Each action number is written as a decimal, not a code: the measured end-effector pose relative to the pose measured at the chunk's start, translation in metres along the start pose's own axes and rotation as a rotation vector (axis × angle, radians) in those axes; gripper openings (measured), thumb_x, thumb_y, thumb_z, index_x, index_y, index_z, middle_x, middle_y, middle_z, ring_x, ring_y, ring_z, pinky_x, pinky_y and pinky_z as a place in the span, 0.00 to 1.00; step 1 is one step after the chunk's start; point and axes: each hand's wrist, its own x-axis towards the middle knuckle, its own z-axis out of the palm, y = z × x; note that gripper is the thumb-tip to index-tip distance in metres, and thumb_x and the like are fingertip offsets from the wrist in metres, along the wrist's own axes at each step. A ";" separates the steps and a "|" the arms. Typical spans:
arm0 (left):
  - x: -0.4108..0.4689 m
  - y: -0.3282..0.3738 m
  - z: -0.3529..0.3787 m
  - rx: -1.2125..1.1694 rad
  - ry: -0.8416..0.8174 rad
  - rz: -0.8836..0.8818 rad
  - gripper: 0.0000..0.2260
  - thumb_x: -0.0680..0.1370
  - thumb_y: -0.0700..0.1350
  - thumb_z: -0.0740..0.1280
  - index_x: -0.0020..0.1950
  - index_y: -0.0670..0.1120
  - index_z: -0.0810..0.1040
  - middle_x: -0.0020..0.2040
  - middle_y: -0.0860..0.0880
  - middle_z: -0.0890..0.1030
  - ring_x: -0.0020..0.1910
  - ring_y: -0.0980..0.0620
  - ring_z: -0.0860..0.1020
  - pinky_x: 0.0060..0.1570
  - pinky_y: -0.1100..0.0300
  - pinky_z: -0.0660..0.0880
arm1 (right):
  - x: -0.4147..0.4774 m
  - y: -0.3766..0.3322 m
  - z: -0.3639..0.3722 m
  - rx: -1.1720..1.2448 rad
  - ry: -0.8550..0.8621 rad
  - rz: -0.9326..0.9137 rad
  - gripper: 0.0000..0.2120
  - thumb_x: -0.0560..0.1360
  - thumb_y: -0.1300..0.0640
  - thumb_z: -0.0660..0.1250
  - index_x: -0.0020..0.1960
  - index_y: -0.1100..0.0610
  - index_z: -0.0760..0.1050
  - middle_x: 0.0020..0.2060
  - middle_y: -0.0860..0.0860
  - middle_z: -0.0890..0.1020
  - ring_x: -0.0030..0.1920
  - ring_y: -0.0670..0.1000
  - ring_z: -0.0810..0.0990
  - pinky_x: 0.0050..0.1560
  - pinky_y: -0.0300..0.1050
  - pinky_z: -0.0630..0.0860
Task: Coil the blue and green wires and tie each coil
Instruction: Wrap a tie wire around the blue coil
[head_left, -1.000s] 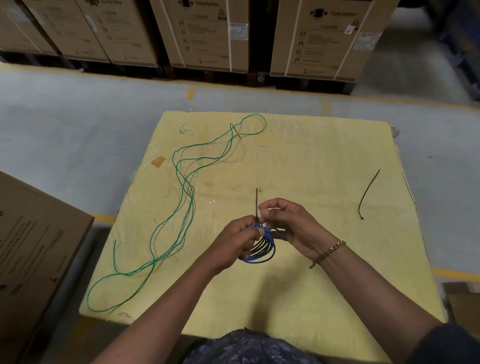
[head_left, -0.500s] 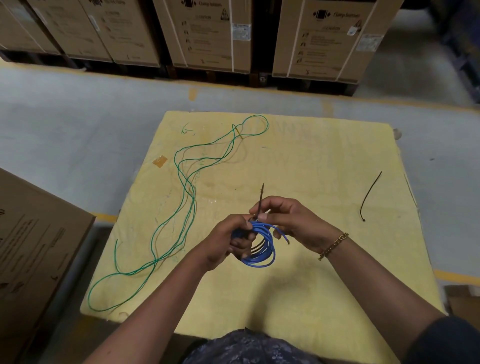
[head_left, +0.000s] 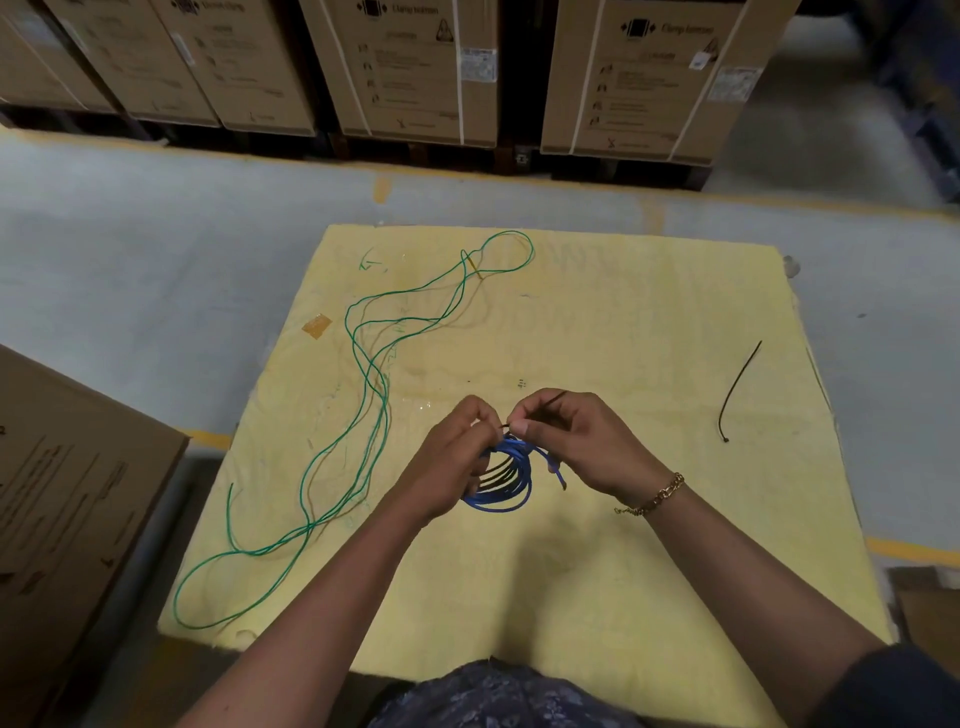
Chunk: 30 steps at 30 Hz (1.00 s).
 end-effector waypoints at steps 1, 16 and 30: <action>0.000 0.000 0.000 0.026 0.025 0.029 0.02 0.74 0.46 0.60 0.42 0.48 0.69 0.27 0.54 0.63 0.26 0.53 0.58 0.30 0.59 0.58 | 0.000 0.000 0.000 0.025 0.015 0.002 0.03 0.78 0.62 0.69 0.48 0.60 0.82 0.38 0.49 0.84 0.34 0.42 0.79 0.35 0.40 0.75; -0.012 0.015 0.002 -0.380 -0.047 -0.001 0.11 0.81 0.41 0.55 0.39 0.47 0.69 0.27 0.50 0.56 0.24 0.52 0.53 0.30 0.58 0.62 | -0.001 -0.009 0.007 0.626 0.042 0.140 0.06 0.78 0.54 0.66 0.46 0.56 0.77 0.49 0.53 0.85 0.34 0.46 0.75 0.28 0.38 0.63; -0.014 0.013 -0.004 -0.298 -0.047 0.067 0.04 0.76 0.45 0.59 0.47 0.46 0.66 0.27 0.55 0.61 0.23 0.56 0.57 0.39 0.44 0.51 | 0.000 -0.009 -0.007 0.684 -0.201 0.159 0.14 0.78 0.57 0.62 0.56 0.60 0.83 0.48 0.52 0.81 0.40 0.49 0.72 0.31 0.41 0.64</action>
